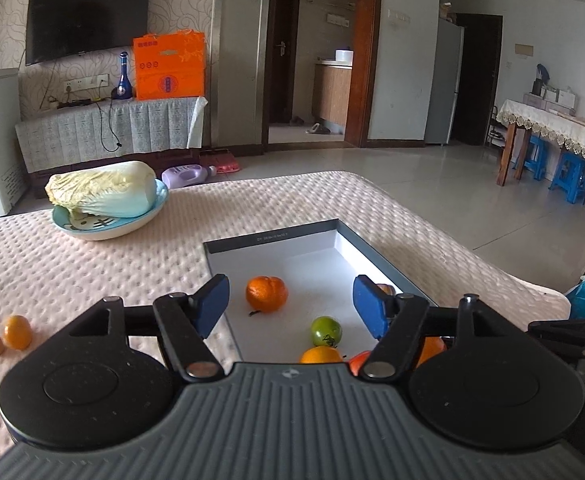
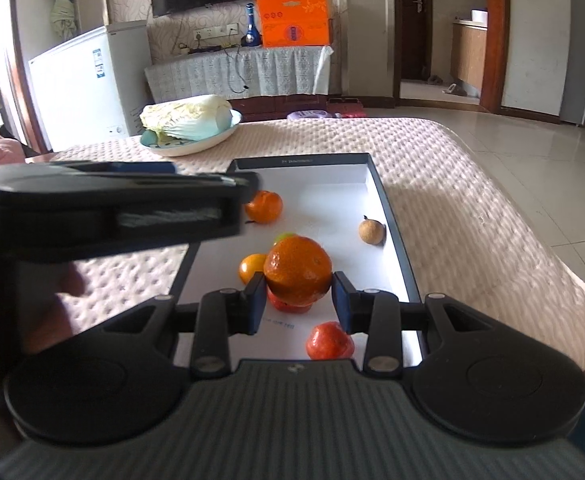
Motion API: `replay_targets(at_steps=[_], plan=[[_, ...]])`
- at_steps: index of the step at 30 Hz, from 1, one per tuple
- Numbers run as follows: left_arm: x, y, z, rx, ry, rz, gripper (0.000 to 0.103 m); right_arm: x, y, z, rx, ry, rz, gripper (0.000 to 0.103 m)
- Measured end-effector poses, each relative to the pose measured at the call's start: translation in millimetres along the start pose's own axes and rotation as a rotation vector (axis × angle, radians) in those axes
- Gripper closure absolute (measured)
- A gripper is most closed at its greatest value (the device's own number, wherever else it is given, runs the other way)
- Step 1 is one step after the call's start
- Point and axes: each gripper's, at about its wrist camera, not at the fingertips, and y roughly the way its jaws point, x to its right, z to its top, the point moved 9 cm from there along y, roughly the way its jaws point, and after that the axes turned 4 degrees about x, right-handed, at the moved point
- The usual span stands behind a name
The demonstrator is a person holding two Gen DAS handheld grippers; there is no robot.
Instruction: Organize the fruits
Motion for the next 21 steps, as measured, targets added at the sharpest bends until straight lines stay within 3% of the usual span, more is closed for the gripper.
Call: replay_targets(at_steps=[13, 21], plan=[[-27, -88, -11, 0.0, -0.055, 0.025, 0.028, -11, 9, 4, -0.002, 0.02, -0.01, 0.063], [-43, -94, -19, -0.013, -0.054, 0.081, 0.028, -10, 11, 2, -0.012, 0.066, -0.047, 0.06]])
